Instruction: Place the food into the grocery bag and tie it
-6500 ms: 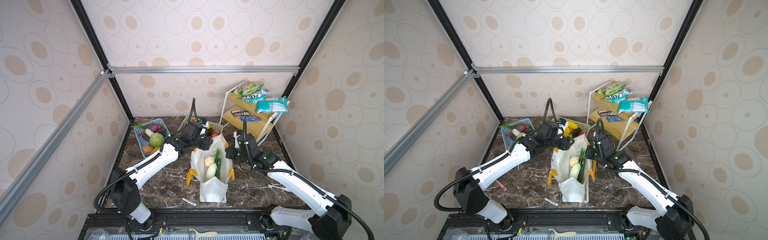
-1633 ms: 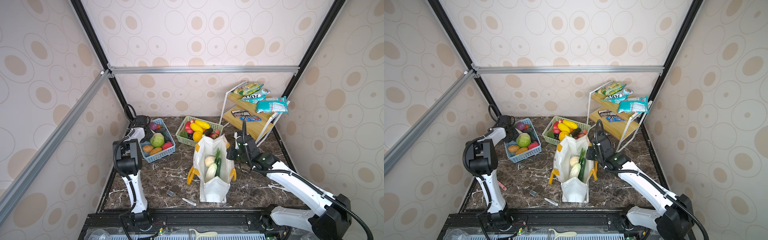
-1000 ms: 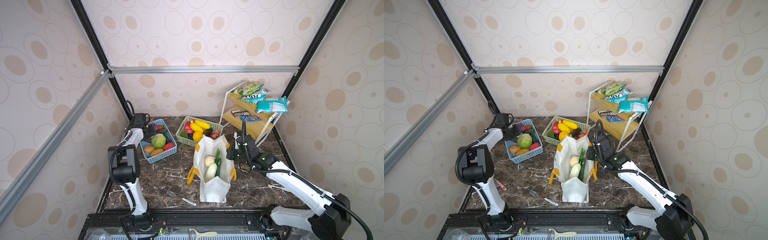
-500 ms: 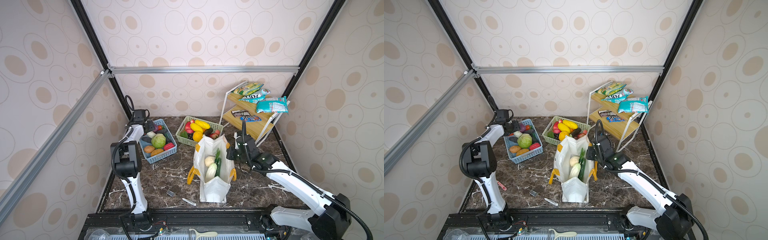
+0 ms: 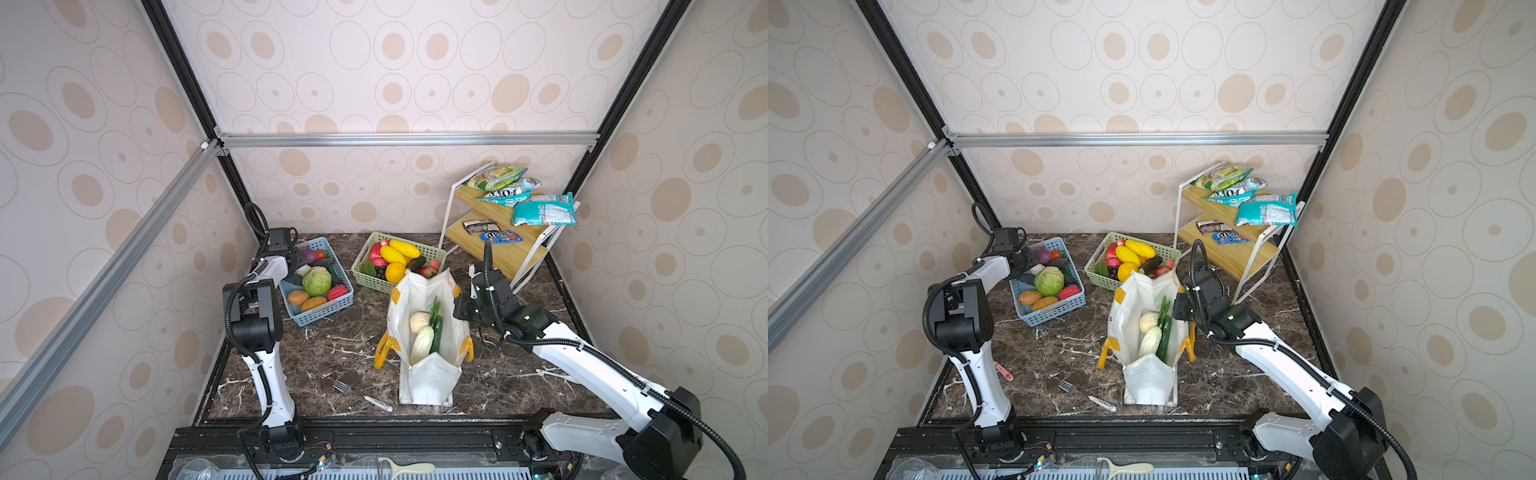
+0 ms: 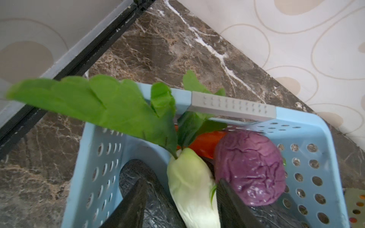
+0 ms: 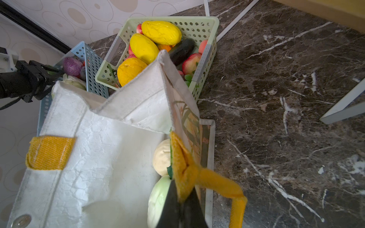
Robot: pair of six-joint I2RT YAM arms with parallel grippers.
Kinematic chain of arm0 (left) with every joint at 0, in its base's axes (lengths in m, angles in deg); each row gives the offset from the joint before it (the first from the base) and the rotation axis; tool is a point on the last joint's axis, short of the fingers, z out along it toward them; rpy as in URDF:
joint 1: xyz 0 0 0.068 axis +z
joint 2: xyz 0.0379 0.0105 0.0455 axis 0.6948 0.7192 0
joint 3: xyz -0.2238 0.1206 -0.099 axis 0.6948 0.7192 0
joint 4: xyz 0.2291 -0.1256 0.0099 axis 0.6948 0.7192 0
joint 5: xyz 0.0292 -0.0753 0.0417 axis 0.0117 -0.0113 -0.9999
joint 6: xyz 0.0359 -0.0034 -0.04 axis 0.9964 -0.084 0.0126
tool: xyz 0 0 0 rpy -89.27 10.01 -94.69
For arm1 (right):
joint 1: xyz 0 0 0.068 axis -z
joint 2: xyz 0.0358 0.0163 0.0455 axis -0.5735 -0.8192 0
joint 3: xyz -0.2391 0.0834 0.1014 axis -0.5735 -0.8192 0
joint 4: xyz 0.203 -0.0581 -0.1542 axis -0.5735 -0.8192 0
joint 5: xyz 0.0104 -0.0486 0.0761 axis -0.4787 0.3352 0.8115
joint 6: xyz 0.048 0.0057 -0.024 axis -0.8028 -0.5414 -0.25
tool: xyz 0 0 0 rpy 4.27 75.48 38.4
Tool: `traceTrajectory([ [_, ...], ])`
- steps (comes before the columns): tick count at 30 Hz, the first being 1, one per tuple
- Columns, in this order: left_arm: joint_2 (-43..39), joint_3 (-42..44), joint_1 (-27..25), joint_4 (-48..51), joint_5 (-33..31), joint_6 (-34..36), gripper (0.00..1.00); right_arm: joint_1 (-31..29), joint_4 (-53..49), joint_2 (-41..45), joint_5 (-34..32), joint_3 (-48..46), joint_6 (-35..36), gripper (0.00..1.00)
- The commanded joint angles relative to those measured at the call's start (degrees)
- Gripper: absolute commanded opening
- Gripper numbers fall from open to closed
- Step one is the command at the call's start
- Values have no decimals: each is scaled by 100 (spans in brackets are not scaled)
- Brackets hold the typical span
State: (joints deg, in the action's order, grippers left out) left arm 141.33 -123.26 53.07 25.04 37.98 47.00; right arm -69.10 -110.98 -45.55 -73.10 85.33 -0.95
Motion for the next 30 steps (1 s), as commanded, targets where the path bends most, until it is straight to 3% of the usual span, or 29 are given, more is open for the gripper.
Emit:
traceTrajectory([
  [1,-347,-11,83,-253,-309,-393,55,0,-49,9,-124,158,-40,0],
  [10,27,29,178,-736,-15,-967,47,0,-66,-37,-58,163,-99,0],
  [22,661,-364,185,-962,218,-1112,43,1,-110,-63,-47,189,-138,0],
  [30,693,-400,188,-1030,288,-971,25,1,-156,-17,-53,190,-171,0],
])
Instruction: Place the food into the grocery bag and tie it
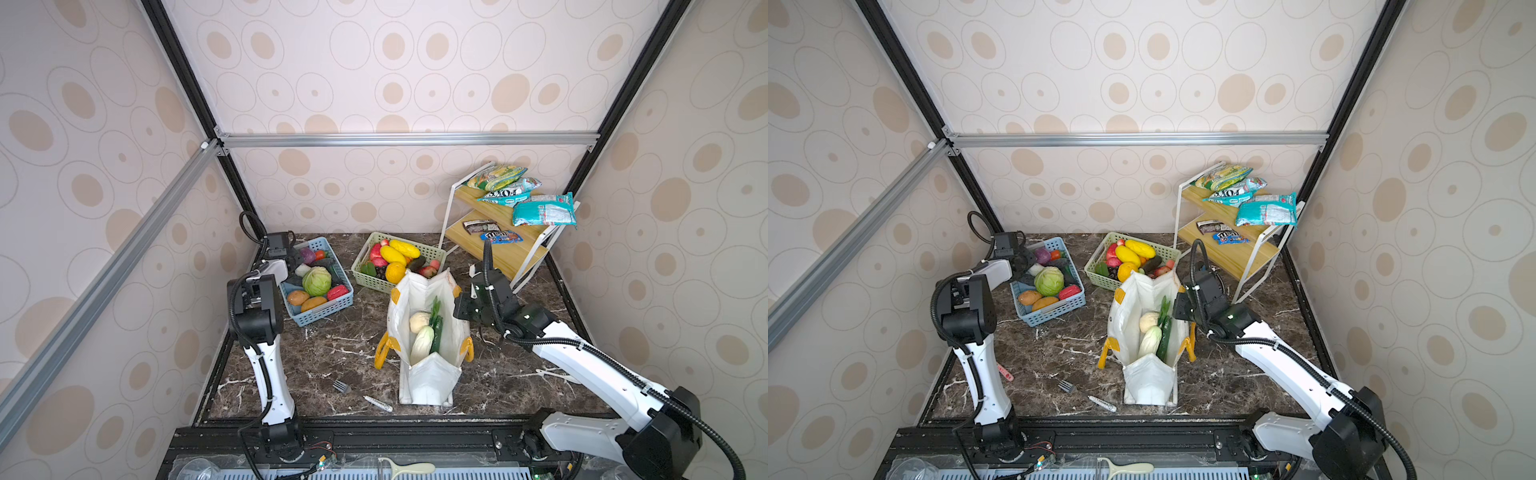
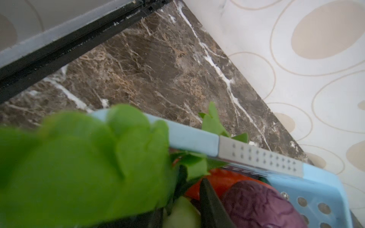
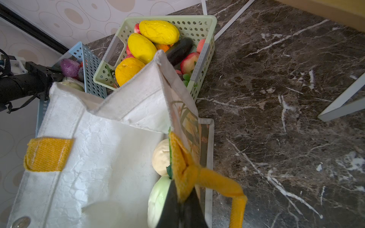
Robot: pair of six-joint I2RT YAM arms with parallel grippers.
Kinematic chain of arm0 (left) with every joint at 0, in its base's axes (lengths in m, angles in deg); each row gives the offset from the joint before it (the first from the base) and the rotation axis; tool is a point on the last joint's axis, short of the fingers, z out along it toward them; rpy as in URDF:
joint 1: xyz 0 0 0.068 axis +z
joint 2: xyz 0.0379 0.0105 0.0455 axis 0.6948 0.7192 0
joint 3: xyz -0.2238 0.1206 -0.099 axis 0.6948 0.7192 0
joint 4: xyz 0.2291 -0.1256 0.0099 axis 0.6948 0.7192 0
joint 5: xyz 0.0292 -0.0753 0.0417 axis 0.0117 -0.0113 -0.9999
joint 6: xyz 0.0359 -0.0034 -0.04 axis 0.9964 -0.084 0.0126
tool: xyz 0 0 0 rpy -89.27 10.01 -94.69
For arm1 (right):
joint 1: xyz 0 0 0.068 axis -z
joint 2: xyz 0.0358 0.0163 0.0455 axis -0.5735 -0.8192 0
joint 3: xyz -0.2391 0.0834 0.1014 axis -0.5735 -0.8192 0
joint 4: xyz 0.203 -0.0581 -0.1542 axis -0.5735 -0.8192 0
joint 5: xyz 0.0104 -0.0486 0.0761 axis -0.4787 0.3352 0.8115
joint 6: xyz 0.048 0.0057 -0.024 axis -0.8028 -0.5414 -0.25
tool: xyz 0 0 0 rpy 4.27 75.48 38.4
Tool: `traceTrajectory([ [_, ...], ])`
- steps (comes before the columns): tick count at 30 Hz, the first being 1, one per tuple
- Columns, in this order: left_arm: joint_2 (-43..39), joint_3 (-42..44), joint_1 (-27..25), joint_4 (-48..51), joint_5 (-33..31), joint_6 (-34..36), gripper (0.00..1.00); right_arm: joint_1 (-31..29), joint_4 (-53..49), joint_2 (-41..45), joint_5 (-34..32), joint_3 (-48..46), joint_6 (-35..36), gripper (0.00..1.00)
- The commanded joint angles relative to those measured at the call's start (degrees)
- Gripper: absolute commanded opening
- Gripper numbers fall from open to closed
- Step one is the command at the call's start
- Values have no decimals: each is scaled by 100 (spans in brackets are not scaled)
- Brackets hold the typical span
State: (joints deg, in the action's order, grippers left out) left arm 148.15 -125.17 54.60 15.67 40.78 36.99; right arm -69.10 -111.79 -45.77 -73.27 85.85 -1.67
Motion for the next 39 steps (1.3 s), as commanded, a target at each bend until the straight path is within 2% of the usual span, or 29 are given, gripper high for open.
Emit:
traceTrajectory([
  [1,-20,-211,27,-85,16,60,22,0,-82,3,-28,137,-101,0],
  [4,-213,-118,31,-157,69,134,14,1,-85,15,-7,142,-112,0],
  [19,-1801,1181,29,-233,316,463,15,-4,-19,-28,108,160,-87,0],
  [21,-1810,1046,23,83,314,552,20,1,6,-46,144,169,-78,0],
  [24,-1601,745,25,670,434,590,40,1,45,-80,179,172,-83,0],
  [27,-1488,729,26,829,565,436,46,1,77,-75,196,161,-93,0],
  [39,-796,255,27,799,857,356,50,-4,83,-54,131,118,-81,0],
])
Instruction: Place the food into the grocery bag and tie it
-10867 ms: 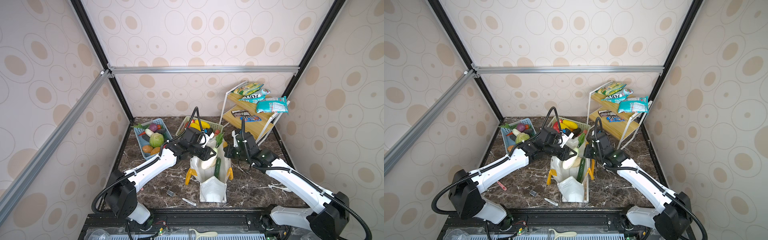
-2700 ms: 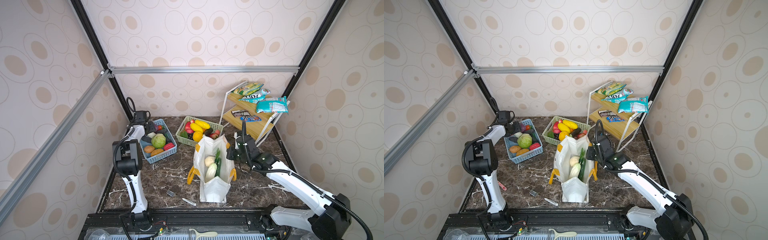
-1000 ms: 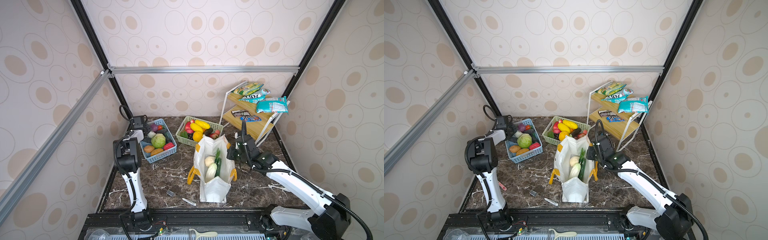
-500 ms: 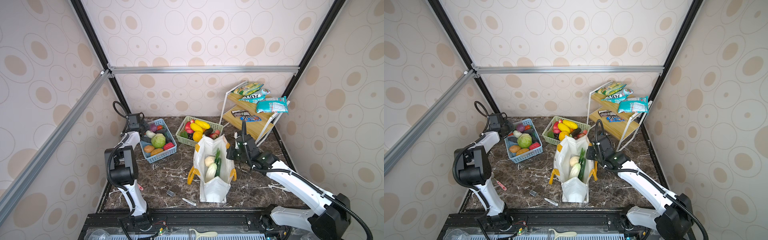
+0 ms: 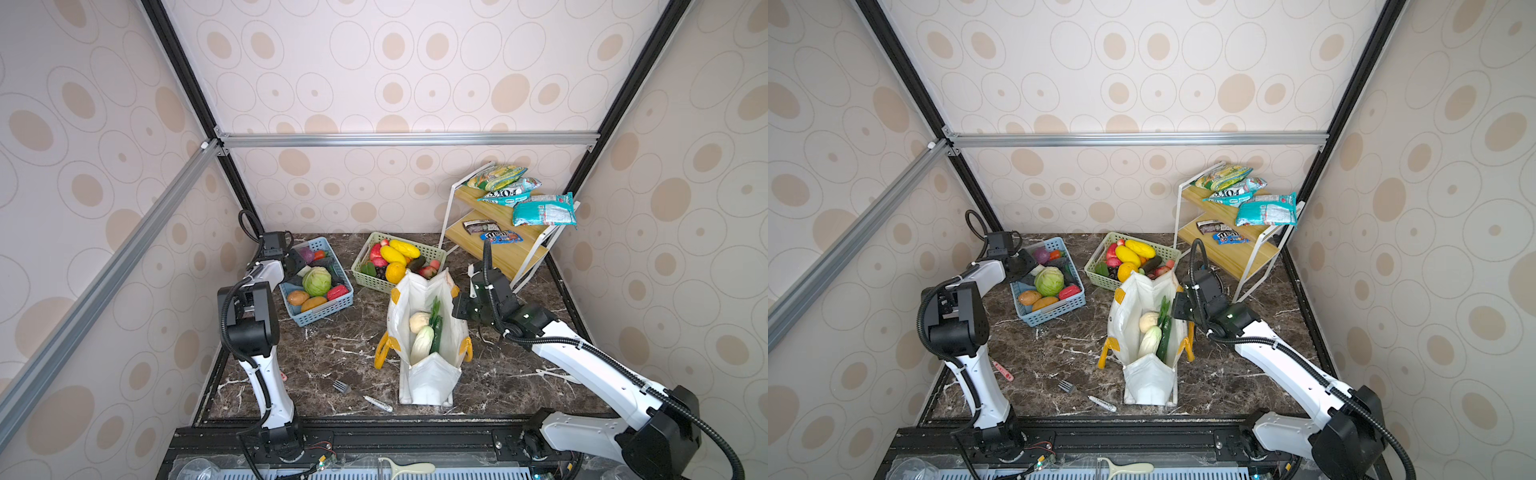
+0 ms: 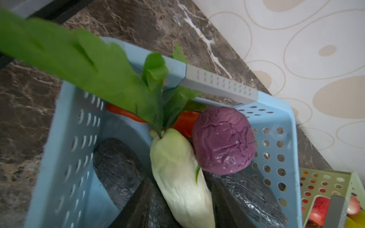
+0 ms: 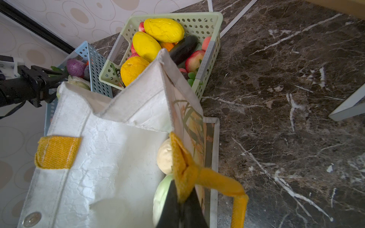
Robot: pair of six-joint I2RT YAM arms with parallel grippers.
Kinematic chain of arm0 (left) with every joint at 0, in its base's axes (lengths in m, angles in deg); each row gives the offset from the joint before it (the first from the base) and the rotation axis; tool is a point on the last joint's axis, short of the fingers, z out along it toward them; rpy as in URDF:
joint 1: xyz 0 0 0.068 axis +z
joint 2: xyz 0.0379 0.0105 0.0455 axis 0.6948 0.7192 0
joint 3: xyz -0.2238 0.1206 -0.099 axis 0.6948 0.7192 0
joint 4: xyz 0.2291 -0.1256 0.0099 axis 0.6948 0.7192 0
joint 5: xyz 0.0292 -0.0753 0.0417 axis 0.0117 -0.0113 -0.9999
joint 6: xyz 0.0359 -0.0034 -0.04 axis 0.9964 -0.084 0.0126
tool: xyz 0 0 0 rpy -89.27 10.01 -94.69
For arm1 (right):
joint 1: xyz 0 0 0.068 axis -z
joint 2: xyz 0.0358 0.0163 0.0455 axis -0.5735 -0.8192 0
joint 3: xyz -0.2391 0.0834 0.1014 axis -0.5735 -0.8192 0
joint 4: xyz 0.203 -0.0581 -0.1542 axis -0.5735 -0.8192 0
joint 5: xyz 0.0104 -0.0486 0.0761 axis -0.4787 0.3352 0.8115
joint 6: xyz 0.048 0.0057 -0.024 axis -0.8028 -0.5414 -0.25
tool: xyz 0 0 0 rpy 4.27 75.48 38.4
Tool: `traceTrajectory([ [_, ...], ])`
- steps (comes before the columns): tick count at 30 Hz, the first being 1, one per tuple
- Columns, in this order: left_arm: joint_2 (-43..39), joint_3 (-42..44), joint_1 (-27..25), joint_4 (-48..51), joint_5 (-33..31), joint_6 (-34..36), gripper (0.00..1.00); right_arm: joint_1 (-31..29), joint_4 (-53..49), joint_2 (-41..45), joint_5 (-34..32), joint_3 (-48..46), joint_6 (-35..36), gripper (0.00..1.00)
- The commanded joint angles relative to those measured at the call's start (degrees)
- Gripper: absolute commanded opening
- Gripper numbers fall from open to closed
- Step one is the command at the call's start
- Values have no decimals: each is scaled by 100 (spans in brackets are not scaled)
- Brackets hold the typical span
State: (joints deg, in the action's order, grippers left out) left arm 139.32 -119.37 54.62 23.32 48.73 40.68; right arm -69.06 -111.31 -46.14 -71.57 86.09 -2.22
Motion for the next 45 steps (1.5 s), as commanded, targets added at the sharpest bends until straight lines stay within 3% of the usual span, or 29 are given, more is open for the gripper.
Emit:
traceTrajectory([
  [1,154,-404,20,80,57,-4,49,-4,30,-18,-34,87,-22,0],
  [9,622,-666,26,174,-149,173,43,-3,11,6,-66,68,-49,0],
  [19,831,-644,-2,207,-249,497,54,-6,40,-18,-27,73,-98,0],
  [27,937,-419,-3,-157,-128,368,37,-8,-4,33,-38,78,-124,0],
  [34,533,-279,-5,-298,-200,334,25,-11,-47,88,-76,53,-131,0],
  [45,-445,-1,-1,-318,-211,330,24,-29,11,82,-31,8,-150,0],
])
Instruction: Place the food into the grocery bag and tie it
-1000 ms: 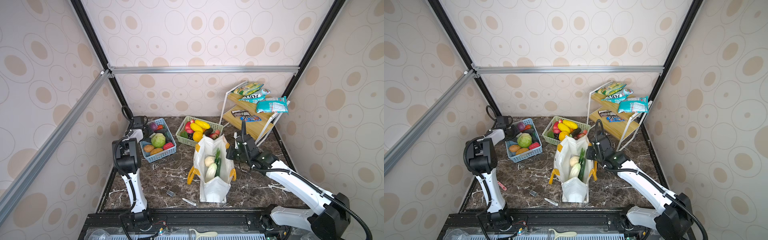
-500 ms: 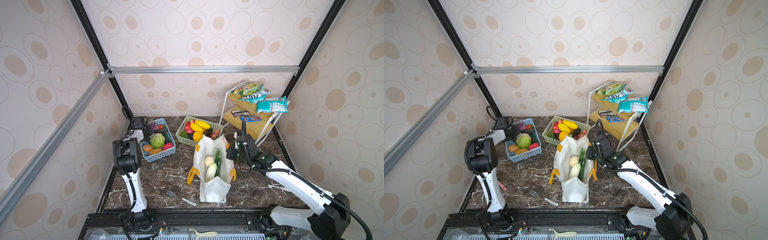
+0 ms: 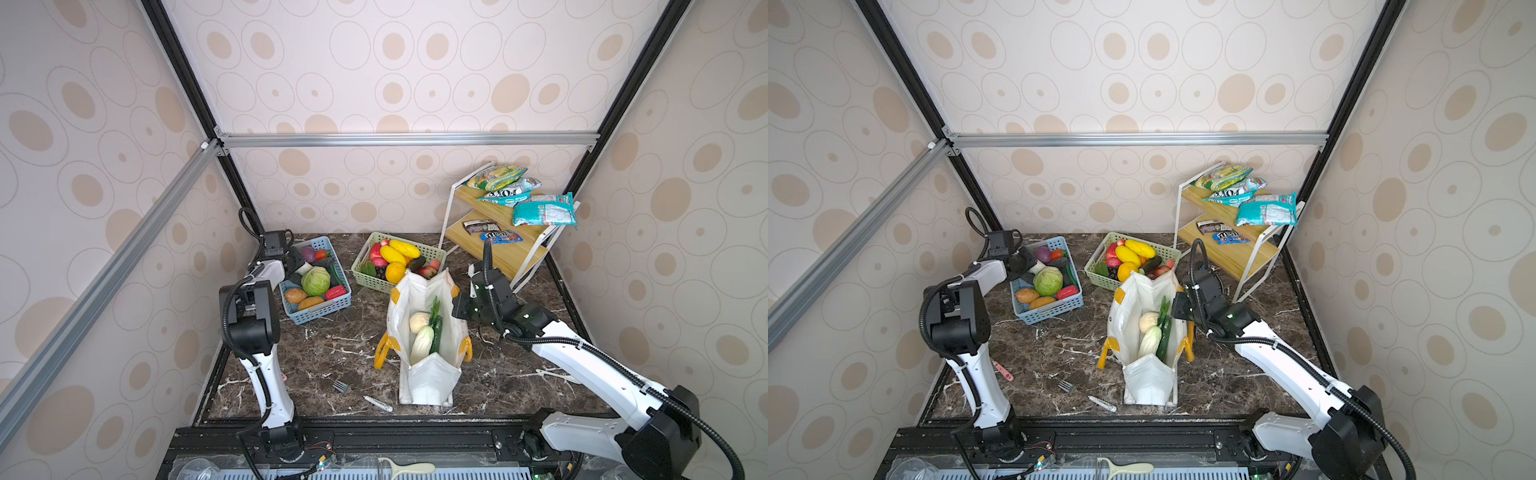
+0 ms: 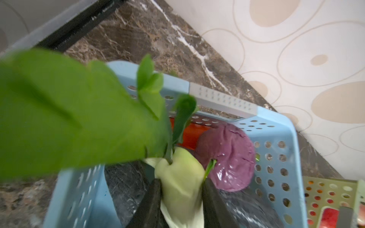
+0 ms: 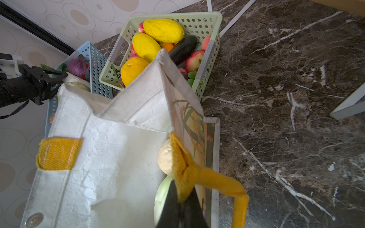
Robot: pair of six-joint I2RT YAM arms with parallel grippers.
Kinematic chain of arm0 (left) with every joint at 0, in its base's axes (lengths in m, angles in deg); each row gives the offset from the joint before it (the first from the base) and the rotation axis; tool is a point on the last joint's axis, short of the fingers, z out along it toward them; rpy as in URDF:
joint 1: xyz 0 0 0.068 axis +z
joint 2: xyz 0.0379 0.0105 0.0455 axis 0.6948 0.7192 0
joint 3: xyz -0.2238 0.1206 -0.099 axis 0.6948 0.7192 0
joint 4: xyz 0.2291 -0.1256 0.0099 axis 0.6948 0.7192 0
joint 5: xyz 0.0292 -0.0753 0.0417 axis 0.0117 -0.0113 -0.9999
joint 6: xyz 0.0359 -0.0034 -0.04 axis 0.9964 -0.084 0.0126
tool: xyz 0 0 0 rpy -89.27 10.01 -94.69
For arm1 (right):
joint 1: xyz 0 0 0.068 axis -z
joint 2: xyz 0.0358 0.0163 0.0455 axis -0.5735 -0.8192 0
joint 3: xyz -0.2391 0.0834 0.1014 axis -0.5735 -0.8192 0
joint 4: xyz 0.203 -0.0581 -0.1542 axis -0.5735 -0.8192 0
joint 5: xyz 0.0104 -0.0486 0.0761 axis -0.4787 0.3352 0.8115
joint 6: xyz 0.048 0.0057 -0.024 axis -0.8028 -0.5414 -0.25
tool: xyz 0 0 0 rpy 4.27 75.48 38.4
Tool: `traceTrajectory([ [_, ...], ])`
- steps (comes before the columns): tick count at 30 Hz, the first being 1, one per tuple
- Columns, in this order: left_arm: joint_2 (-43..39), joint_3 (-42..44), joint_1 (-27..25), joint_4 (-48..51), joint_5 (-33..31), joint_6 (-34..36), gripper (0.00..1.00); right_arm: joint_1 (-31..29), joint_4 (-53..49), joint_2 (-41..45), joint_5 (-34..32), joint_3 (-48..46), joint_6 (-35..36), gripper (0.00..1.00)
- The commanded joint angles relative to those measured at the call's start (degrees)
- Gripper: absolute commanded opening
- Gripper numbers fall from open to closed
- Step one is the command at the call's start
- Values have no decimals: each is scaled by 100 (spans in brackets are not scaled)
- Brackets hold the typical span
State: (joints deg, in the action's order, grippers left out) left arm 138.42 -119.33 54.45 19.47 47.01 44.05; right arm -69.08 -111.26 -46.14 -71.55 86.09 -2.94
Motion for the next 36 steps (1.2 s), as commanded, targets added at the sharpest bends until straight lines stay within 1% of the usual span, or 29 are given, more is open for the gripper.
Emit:
traceTrajectory([
  [1,-426,22,13,101,-57,2,24,-21,6,105,-41,7,-84,0],
  [9,-1118,393,15,246,-163,101,24,-27,6,211,-89,-88,-77,0],
  [10,-1211,449,12,266,-187,131,25,-26,14,226,-94,-98,-78,0],
  [12,-1228,494,16,335,-167,169,32,-27,49,208,-78,-122,-77,0],
  [14,-1071,486,16,386,58,203,44,-21,104,176,-39,-125,-84,0],
  [16,-897,485,18,359,179,212,50,-27,143,144,18,-114,-87,0],
  [18,-710,385,14,334,248,303,54,-21,148,124,45,-98,-87,0],
  [21,-423,96,7,275,528,576,58,-24,138,134,20,-98,-63,0],
  [23,-273,-44,2,215,538,752,61,-28,136,125,4,-74,-52,0],
  [25,-81,-258,-16,270,403,917,62,-24,138,98,11,-55,-60,0],
  [29,256,-606,-61,191,377,1234,63,-22,113,12,57,6,-78,0],
  [36,849,-1410,-353,556,-256,1819,64,-21,-21,-97,29,180,-60,0],
])
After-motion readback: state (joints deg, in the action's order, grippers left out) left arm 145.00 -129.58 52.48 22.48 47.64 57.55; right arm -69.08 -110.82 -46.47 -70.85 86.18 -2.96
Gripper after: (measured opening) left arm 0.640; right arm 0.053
